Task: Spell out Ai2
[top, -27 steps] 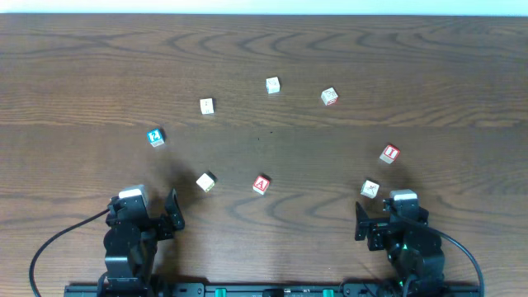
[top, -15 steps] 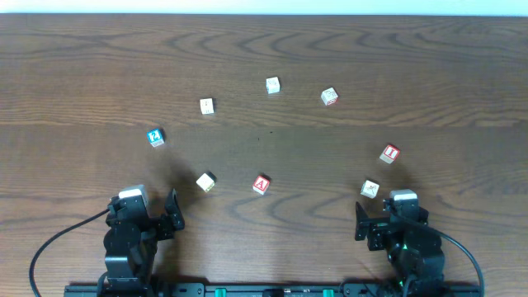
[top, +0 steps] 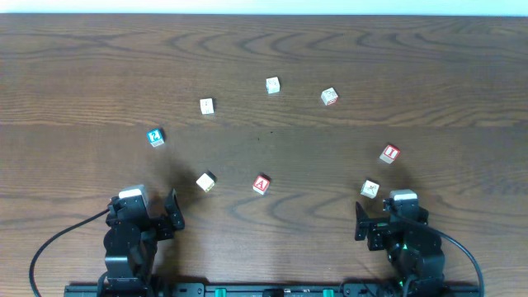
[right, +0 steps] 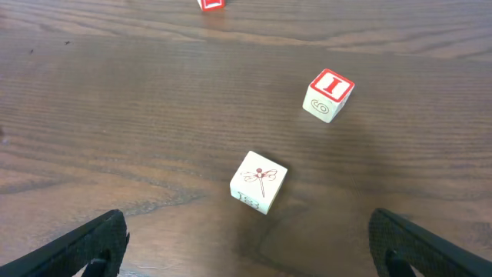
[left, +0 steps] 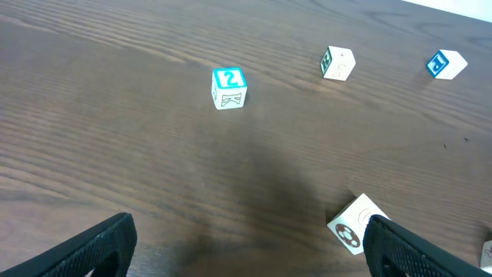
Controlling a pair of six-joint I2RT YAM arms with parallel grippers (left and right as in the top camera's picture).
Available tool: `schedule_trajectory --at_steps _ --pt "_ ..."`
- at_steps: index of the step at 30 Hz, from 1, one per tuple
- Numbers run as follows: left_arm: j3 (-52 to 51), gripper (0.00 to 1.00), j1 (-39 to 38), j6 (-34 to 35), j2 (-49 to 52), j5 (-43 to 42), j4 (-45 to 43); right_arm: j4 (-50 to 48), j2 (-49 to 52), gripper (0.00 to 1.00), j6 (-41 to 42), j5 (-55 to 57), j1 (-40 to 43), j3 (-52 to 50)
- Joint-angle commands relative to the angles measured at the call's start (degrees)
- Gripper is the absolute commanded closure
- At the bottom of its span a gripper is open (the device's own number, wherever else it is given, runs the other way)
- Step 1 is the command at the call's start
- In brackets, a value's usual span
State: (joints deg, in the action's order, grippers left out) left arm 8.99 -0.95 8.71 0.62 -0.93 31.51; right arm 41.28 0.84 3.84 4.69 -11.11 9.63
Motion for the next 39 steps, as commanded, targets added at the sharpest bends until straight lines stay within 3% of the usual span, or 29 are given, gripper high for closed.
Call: schedule_trajectory --at_steps 1,23,25,29,31,34,39 --pt "-0.6 0.05 0.2 -0.8 -0.4 0.0 -0.1 0.1 -0.5 0.01 -0.5 -0.5 0.3 -0.4" --pt "-0.6 0.05 0.2 -0.8 -0.4 0.0 -0.1 -2.0 -0.5 0.01 -2.0 -0.3 0.3 -0.4" --pt "-0.6 0.05 0.2 -0.8 -0.4 0.0 -0.1 -5.1 -0.5 0.01 2.0 -2.3 0.3 -0.4" --pt "-0.6 0.05 0.2 -0.8 -0.4 0.0 -0.1 -8.3 -0.5 0.01 30.7 -16.0 0.3 -0.3" --pt "-0.6 0.05 0.2 -0.8 -0.4 0.0 -0.1 -6.1 -0.5 0.01 38.4 -24.3 0.3 -0.3" --pt "-0.6 0.05 0.2 -0.8 -0.4 0.0 -0.1 -5.7 -0.5 0.01 45.6 -27.5 0.3 -0.3" --pt "-0.6 0.05 0.2 -0.8 -0.4 0.0 -0.1 -10.1 -0.5 0.01 44.5 -32.6 0.3 -0.3"
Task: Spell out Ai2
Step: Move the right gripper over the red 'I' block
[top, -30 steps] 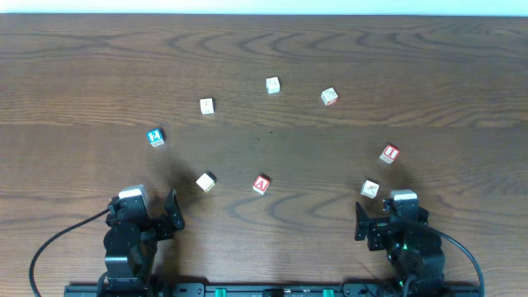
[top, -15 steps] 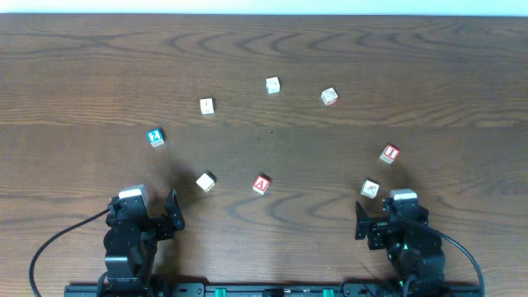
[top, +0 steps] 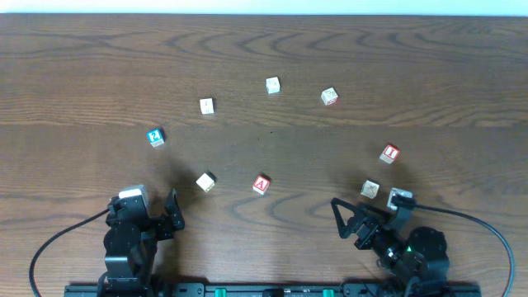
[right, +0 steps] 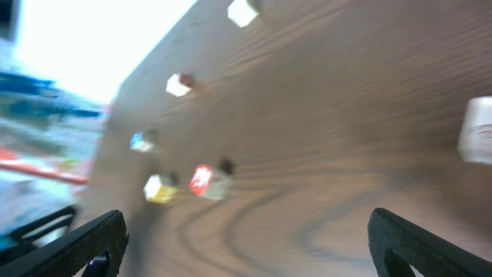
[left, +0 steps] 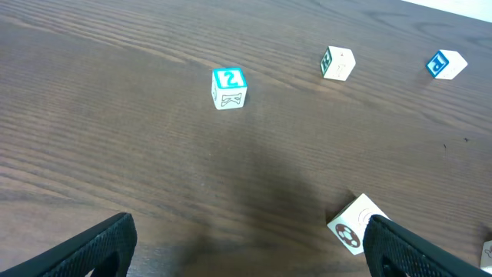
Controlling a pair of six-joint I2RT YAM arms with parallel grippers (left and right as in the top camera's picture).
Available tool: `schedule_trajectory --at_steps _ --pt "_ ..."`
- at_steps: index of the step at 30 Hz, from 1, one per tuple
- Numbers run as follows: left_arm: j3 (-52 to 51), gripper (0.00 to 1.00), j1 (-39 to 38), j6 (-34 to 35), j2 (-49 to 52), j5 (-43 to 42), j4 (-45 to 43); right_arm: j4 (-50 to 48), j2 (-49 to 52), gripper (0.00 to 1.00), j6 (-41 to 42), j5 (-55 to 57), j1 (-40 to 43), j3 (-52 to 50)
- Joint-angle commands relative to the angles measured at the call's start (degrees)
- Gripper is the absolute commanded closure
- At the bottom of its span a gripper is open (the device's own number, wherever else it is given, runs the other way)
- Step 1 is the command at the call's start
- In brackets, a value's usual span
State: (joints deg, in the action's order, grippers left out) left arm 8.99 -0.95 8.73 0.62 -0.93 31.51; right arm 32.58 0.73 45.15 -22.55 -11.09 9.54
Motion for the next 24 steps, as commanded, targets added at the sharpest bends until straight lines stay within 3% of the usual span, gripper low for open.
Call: schedule_trajectory --at_steps 1,8,12,15,24 --pt "-0.6 0.05 0.2 -0.9 -0.4 0.0 -0.1 -3.7 -0.4 0.01 1.1 -5.5 0.3 -0.3" --pt "-0.6 0.05 0.2 -0.8 -0.4 0.0 -0.1 -8.2 8.1 0.01 -9.7 4.0 0.3 1.9" --pt "-0.6 0.05 0.2 -0.8 -0.4 0.0 -0.1 -7.4 27.3 0.01 -18.6 15.5 0.8 11.8" --pt "-0.6 0.05 0.2 -0.9 -0.4 0.0 -0.2 -3.7 42.2 0.01 -20.5 22.5 1.0 21.1" --pt "-0.6 0.05 0.2 -0.8 -0.4 0.0 -0.1 15.1 86.6 0.01 -14.9 36.1 1.7 55.6"
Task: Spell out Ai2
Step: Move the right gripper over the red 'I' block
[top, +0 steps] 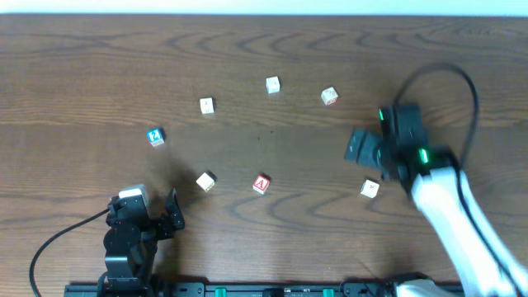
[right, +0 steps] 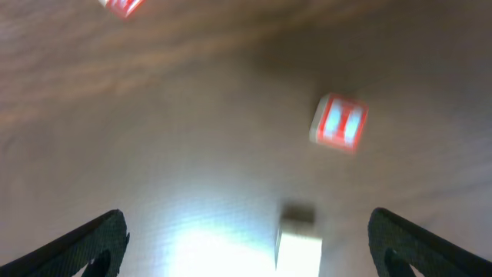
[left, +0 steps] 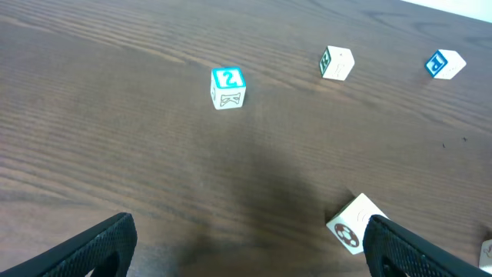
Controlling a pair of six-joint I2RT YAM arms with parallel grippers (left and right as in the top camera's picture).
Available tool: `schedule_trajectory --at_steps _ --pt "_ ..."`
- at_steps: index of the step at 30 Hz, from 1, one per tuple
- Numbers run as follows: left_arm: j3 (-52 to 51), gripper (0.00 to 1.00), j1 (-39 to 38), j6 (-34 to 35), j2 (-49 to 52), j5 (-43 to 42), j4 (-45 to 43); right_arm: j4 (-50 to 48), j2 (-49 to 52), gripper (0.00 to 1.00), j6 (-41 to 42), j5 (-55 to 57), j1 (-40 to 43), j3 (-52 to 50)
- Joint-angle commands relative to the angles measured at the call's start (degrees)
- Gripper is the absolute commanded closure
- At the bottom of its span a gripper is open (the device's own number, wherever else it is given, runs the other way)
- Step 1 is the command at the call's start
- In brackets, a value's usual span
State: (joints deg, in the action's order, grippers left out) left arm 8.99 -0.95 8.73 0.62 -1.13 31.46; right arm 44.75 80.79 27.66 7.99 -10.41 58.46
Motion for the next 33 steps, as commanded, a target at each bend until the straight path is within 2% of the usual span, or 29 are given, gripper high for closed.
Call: schedule_trajectory --at_steps 1,5,8,11,13,22,26,30,33 --pt "-0.6 0.05 0.2 -0.8 -0.4 0.2 -0.1 4.8 9.6 0.01 4.1 5.5 1.5 9.3" --pt "-0.6 0.05 0.2 -0.8 -0.4 0.2 -0.1 8.1 17.5 0.01 8.4 -0.7 6.1 15.1" --pt "-0.6 0.05 0.2 -0.8 -0.4 0.2 -0.1 8.0 19.5 0.09 10.9 -6.9 11.8 14.9" --pt "-0.6 0.05 0.2 -0.8 -0.4 0.2 -0.1 8.0 19.6 0.07 10.9 -8.5 14.3 14.8" --pt "-0.6 0.05 0.2 -0.8 -0.4 0.2 -0.1 7.9 19.6 0.04 10.9 -8.3 14.7 14.3" --pt "-0.6 0.05 0.2 -0.9 -0.4 0.2 -0.1 2.7 19.6 0.06 10.9 -8.0 15.0 4.9" --pt "-0.6 0.05 0.2 -0.8 -0.4 0.2 -0.1 0.5 19.6 0.12 9.7 -7.8 15.0 3.4" --pt "-0.6 0.05 0.2 -0.8 -0.4 0.2 -0.1 -0.7 19.6 0.23 8.2 -6.1 15.0 2.4" --pt "-0.6 0.04 0.2 -0.9 -0.4 0.2 -0.1 -1.5 19.6 0.24 7.3 -5.0 15.0 1.7"
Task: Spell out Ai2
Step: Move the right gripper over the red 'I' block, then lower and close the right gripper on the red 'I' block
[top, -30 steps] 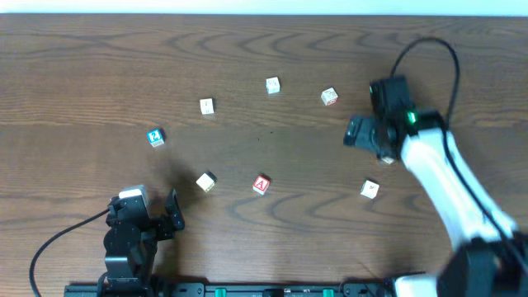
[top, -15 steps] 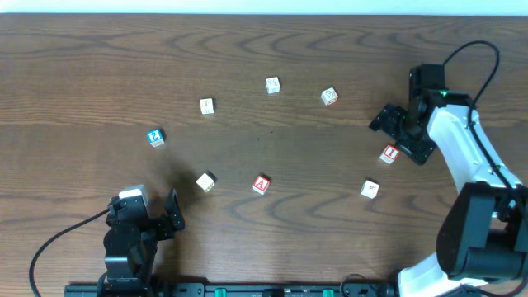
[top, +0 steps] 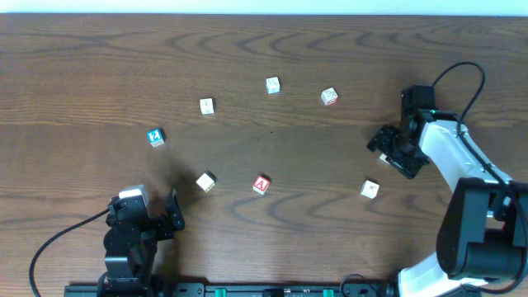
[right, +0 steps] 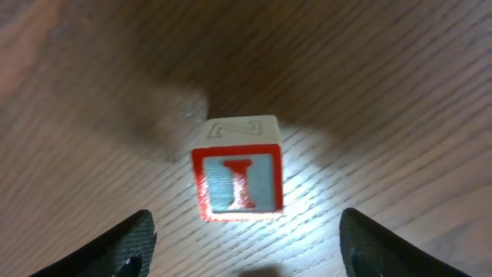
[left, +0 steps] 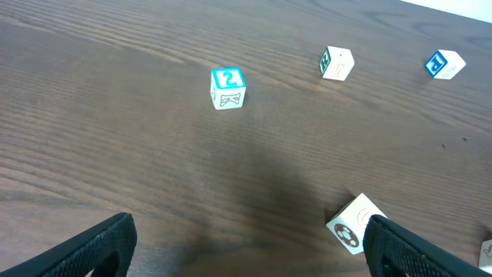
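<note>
The red I block [right: 237, 181] lies face up on the wood, lit, and my right gripper [right: 244, 255] hovers just above it, open, its dark fingers [right: 127, 242] wide on either side. From overhead the right gripper [top: 393, 152] covers that block. The red A block [top: 261, 184] sits front centre. The blue 2 block [top: 155, 137] sits at the left, seen also as the 2 block [left: 227, 87] in the left wrist view. My left gripper [left: 246, 258] rests open and empty near the front edge, where the overhead view shows the left gripper [top: 172, 212].
Other blocks lie scattered: a soccer-ball block [left: 355, 223] near the left gripper, a white block [top: 206, 106], another block [top: 272, 84], a red-marked block [top: 329, 96], and a pale block [top: 370, 189] just in front of the right gripper. The right arm's cable arches above it.
My right gripper has come down over the I block, which now sits large and centred between the open fingers instead of small at the upper right. The left arm has not moved.
Both arms sat folded at the front edge with grippers open. Then the right arm had swung left at its base, its view blurred. Then it was stretched out to the right side beside the I block, and now it hangs open over that block.
</note>
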Controlling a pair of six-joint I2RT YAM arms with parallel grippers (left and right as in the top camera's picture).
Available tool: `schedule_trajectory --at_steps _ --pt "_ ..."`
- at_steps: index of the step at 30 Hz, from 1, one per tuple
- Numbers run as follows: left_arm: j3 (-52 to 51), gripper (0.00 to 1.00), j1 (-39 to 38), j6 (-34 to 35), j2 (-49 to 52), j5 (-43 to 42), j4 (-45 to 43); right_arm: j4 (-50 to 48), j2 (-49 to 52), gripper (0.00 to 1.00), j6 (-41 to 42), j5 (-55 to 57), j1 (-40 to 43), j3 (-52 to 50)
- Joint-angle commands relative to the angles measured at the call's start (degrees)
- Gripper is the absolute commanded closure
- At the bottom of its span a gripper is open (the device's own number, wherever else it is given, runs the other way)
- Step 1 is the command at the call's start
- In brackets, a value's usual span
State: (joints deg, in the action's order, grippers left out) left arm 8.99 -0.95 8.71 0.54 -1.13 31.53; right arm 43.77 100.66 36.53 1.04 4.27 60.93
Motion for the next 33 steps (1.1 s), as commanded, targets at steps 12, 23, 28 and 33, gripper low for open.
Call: schedule_trajectory --at_steps 12,23,28,33 --pt "-0.6 0.05 0.2 -0.8 -0.3 0.2 -0.2 -2.7 0.9 0.41 -6.0 2.4 0.9 -1.0" --pt "-0.6 0.05 0.2 -0.8 -0.3 0.2 -0.2 -3.8 4.2 0.51 -7.1 1.6 1.0 -1.0" --pt "-0.6 0.05 0.2 -0.8 -0.3 0.2 -0.2 -4.8 4.2 0.5 -9.6 2.2 1.0 -1.0" --pt "-0.6 0.04 0.2 -0.8 -0.3 0.2 -0.2 -5.9 4.2 0.56 -11.3 2.2 1.1 -1.0"
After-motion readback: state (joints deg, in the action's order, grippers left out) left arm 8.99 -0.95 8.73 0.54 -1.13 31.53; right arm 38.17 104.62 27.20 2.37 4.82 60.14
